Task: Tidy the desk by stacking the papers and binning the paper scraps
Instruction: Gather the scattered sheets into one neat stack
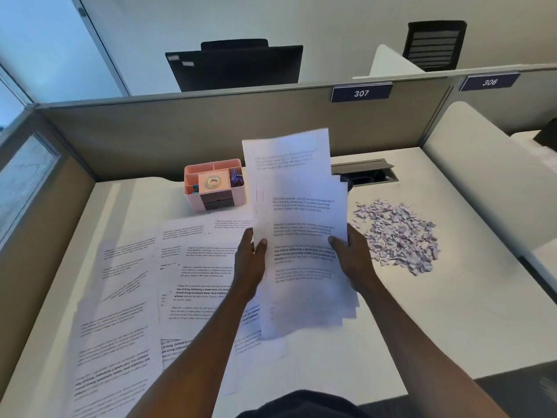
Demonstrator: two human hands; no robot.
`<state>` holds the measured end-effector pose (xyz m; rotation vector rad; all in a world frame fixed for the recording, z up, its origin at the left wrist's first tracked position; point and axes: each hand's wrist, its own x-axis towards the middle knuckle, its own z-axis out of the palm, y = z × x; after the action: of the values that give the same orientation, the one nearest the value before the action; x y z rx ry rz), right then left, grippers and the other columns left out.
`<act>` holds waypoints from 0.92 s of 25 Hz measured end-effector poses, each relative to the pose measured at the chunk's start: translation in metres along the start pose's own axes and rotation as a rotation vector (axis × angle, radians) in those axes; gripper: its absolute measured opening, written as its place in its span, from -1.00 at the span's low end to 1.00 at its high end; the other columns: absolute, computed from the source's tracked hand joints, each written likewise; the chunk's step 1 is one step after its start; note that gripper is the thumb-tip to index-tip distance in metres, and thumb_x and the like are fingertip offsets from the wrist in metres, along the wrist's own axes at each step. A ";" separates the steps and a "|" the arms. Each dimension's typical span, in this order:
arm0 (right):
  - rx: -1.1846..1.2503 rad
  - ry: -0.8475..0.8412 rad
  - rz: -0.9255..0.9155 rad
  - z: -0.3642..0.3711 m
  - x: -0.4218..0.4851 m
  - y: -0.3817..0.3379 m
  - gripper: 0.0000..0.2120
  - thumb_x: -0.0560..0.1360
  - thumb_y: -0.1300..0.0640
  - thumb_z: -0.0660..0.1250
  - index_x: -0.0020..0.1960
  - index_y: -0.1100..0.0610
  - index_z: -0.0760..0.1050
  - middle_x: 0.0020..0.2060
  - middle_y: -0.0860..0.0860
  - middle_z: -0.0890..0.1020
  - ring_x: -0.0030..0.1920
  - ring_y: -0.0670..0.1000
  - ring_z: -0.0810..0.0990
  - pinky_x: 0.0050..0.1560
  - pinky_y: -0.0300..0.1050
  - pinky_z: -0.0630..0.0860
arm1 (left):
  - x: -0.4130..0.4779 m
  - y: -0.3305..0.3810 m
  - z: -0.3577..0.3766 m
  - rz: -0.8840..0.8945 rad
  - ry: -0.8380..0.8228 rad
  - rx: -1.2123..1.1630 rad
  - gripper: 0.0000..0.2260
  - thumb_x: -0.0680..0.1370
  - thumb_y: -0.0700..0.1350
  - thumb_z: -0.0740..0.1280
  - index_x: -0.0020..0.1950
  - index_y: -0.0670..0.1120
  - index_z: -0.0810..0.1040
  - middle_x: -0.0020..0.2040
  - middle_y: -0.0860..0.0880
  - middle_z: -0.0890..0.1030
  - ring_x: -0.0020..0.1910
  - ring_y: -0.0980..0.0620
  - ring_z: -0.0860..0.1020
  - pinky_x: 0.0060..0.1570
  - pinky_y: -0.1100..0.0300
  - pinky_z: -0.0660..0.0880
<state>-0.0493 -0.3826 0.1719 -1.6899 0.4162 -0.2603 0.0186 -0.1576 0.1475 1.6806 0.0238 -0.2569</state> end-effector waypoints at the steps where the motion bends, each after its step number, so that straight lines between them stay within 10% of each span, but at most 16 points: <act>1: 0.038 0.027 -0.037 0.001 0.002 -0.009 -0.75 0.63 0.25 0.30 0.27 0.08 0.57 0.06 -0.01 0.73 0.00 -0.01 0.72 -0.10 -0.06 0.69 | 0.002 0.012 0.003 0.040 0.009 -0.003 -0.76 0.75 -0.10 0.22 0.41 0.10 0.46 0.23 0.08 0.68 0.16 0.03 0.69 0.16 -0.05 0.67; 6: 0.157 0.135 -0.122 0.007 0.006 -0.042 -0.72 0.64 0.24 0.31 0.34 0.15 0.51 0.09 -0.05 0.69 -0.03 -0.22 0.68 -0.18 -0.36 0.59 | 0.003 0.054 0.011 0.206 0.062 -0.040 -0.76 0.76 -0.04 0.22 0.35 0.28 0.43 0.20 0.26 0.64 0.18 0.16 0.64 0.13 0.10 0.65; 23: 0.270 0.016 0.054 0.006 0.002 0.004 -0.68 0.47 0.21 0.53 0.21 0.20 0.62 0.04 0.11 0.74 0.02 0.17 0.72 -0.03 0.11 0.69 | -0.007 0.012 -0.004 0.078 0.016 -0.091 -0.66 0.46 0.03 0.57 0.21 0.03 0.67 0.11 0.05 0.77 0.06 0.03 0.74 0.04 0.09 0.70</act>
<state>-0.0456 -0.3789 0.1673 -1.4114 0.4184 -0.2781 0.0147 -0.1548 0.1608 1.5898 -0.0177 -0.1815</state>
